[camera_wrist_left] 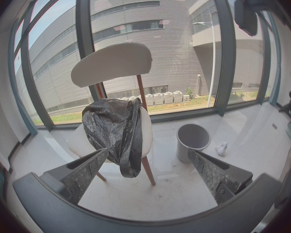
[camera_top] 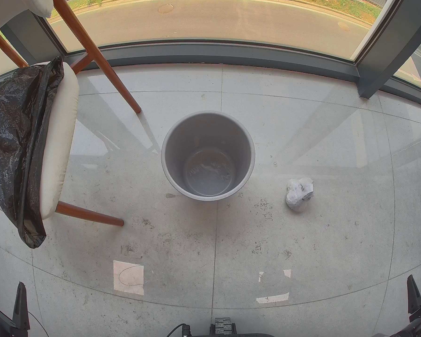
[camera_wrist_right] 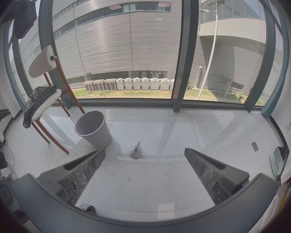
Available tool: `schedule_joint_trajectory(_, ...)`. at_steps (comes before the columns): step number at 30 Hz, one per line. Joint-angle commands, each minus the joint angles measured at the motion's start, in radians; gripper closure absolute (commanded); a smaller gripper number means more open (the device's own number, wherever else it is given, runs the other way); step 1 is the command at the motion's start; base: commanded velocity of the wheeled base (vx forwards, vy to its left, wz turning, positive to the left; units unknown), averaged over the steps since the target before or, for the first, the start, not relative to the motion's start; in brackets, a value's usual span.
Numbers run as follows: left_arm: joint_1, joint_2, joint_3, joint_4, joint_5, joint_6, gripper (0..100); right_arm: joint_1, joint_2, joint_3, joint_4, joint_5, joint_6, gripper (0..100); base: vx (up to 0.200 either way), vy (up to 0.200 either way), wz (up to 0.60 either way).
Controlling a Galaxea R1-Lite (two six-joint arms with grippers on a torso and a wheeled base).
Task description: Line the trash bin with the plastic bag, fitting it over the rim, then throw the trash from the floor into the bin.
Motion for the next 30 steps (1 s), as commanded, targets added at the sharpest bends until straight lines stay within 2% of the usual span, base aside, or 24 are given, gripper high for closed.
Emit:
schedule_joint_trajectory(1, -0.003, -0.001, -0.113, 0.025, -0.01, 0.022, 0, -0.001, -0.007, 0.017, 0.0, 0.0, 0.0, 0, 0.0, 0.0, 0.0)
schedule_joint_trajectory(4, -0.002, 0.11, -0.24, 0.085, -0.002, 0.027, 0, -0.001, -0.005, 0.017, 0.0, 0.0, 0.001, 0, 0.0, 0.0, 0.0)
schedule_joint_trajectory(5, -0.002, 0.11, -0.24, 0.085, -0.002, 0.027, 0, -0.001, -0.005, 0.017, 0.0, 0.0, 0.001, 0, 0.0, 0.0, 0.0)
schedule_joint_trajectory(6, -0.003, 0.191, -0.281, 0.09, 0.013, 0.037, 0, -0.001, -0.005, 0.017, 0.0, 0.0, 0.001, 0, 0.0, 0.0, 0.0)
schedule_joint_trajectory(10, -0.018, 0.337, -0.332, 0.033, 0.09, 0.045, 0, -0.001, -0.005, 0.017, 0.0, 0.0, 0.001, 0, 0.0, 0.0, 0.0)
schedule_joint_trajectory(11, -0.026, 0.416, -0.346, -0.013, 0.136, 0.045, 0, -0.001, -0.005, 0.017, 0.0, 0.0, 0.001, 0, 0.0, 0.0, 0.0)
schedule_joint_trajectory(14, -0.028, 0.556, -0.369, -0.062, 0.159, 0.044, 0, -0.001, -0.005, 0.017, 0.0, 0.0, 0.001, 0, 0.0, 0.0, 0.0)
schedule_joint_trajectory(25, 0.021, 0.992, -0.599, -0.059, 0.129, -0.033, 0, -0.001, -0.005, 0.017, 0.0, 0.0, 0.0, 0, 0.0, 0.0, 0.0)
schedule_joint_trajectory(30, 0.069, 1.114, -0.659, -0.056, 0.071, -0.107, 0, -0.001, -0.005, 0.017, 0.0, 0.0, 0.001, 0, 0.0, 0.0, 0.0)
